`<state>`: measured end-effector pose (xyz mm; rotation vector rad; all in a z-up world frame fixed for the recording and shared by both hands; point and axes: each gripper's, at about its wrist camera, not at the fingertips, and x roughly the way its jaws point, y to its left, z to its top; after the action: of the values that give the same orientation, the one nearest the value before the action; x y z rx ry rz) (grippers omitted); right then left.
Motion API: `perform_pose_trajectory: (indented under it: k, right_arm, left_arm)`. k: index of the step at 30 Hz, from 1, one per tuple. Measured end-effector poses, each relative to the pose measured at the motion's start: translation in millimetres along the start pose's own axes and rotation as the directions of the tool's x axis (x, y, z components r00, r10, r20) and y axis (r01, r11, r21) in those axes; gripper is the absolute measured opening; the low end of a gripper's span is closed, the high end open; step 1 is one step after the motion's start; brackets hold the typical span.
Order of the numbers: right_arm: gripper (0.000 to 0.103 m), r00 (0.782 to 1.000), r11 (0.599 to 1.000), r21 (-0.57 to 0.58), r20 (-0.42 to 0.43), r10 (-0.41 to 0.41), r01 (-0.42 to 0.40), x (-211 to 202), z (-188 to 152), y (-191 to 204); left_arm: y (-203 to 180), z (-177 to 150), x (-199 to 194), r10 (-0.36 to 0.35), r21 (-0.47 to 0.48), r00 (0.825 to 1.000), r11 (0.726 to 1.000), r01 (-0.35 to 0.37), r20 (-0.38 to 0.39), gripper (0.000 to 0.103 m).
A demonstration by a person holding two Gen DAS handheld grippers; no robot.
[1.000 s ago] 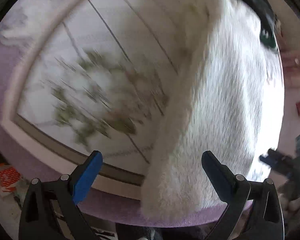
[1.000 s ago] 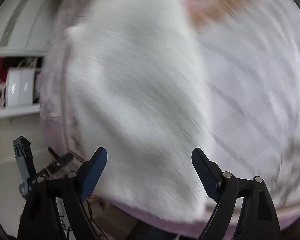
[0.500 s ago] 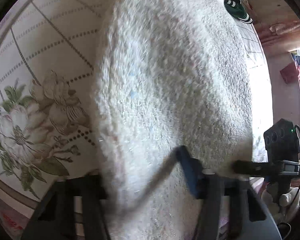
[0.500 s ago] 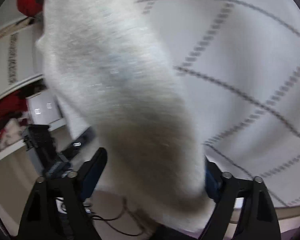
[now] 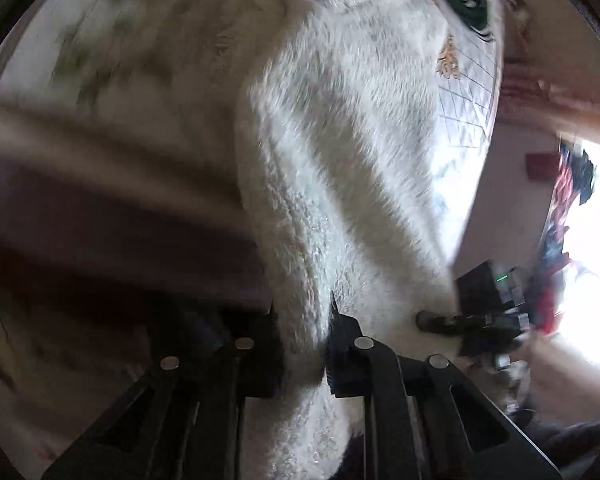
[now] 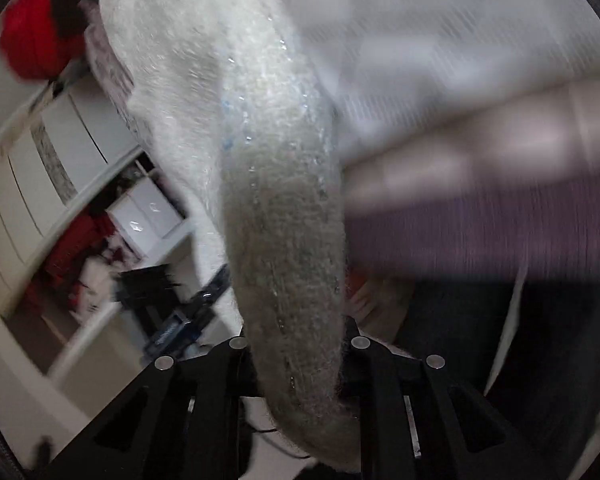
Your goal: Fold large clothes
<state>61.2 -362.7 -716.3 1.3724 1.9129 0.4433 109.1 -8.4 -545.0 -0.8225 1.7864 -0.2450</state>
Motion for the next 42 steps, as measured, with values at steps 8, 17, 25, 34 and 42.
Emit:
perform_pose_trajectory:
  k: [8, 17, 25, 34, 42]
  right_arm:
    - [0.017, 0.956, 0.876, 0.406, -0.018, 0.293, -0.261, -1, -37, -13]
    - [0.028, 0.849, 0.729, 0.462, 0.109, 0.517, -0.504, -3, 28, 35]
    - [0.070, 0.759, 0.646, 0.404, 0.260, 0.597, -0.647, -19, 79, 65]
    - [0.083, 0.888, 0.927, -0.023, 0.278, 0.365, -0.374, -82, 95, 144]
    - [0.083, 0.781, 0.617, -0.499, 0.516, -0.352, 0.608, -58, 91, 221]
  left_arm:
    - [5, 75, -39, -0.137, -0.233, 0.991, 0.963, 0.133, -0.002, 0.013]
    - [11, 139, -65, -0.184, -0.319, 0.978, 0.925, 0.207, 0.100, 0.014]
    - [-25, 171, -121, -0.323, -0.168, 0.877, 0.901, 0.400, 0.355, 0.017]
    - [-62, 161, -134, -0.003, 0.029, 0.850, 0.999, -0.014, 0.527, 0.063]
    - [-47, 151, -70, 0.260, -0.012, 0.820, 0.955, -0.295, 0.509, 0.079]
